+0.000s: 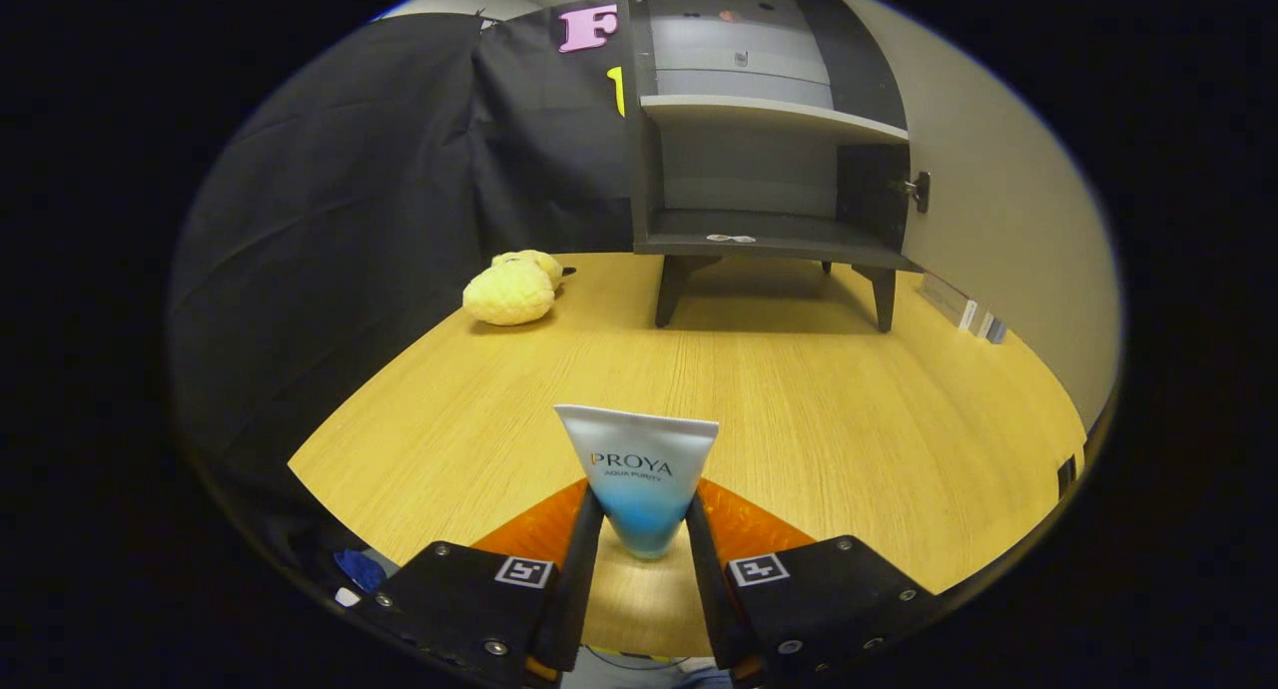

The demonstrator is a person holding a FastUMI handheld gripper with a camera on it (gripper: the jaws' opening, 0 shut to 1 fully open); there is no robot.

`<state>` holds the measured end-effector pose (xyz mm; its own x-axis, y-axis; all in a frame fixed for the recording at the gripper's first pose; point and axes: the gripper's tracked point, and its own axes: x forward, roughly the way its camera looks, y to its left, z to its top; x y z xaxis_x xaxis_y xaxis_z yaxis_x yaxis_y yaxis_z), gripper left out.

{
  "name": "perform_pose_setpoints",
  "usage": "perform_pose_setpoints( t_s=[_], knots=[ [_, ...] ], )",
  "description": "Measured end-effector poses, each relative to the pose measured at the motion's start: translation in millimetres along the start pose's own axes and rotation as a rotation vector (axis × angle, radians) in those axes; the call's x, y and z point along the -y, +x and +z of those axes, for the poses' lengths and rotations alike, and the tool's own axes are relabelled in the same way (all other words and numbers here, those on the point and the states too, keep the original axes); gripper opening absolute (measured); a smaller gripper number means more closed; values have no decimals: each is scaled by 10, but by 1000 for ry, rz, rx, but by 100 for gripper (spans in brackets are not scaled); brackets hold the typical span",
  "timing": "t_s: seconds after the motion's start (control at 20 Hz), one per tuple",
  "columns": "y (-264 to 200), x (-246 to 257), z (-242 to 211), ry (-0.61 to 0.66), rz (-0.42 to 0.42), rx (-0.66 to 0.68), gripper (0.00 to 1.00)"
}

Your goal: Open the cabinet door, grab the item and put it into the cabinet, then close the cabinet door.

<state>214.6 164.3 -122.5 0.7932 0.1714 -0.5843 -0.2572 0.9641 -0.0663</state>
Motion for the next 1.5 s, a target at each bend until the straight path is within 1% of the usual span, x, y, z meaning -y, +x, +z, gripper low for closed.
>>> perform_pose_setpoints(
  t_s=[0.15,0.35,0.7,0.85,1.1,1.5],
  knots=[
    [30,61,123,-5,-6,36,50],
    [55,105,305,18,-12,77,50],
    [141,261,755,-5,-21,212,50],
    [152,322,889,-6,-24,230,50],
    [195,358,1099,31,-19,255,49],
    [262,405,1492,49,-1,334,50]
  ],
)
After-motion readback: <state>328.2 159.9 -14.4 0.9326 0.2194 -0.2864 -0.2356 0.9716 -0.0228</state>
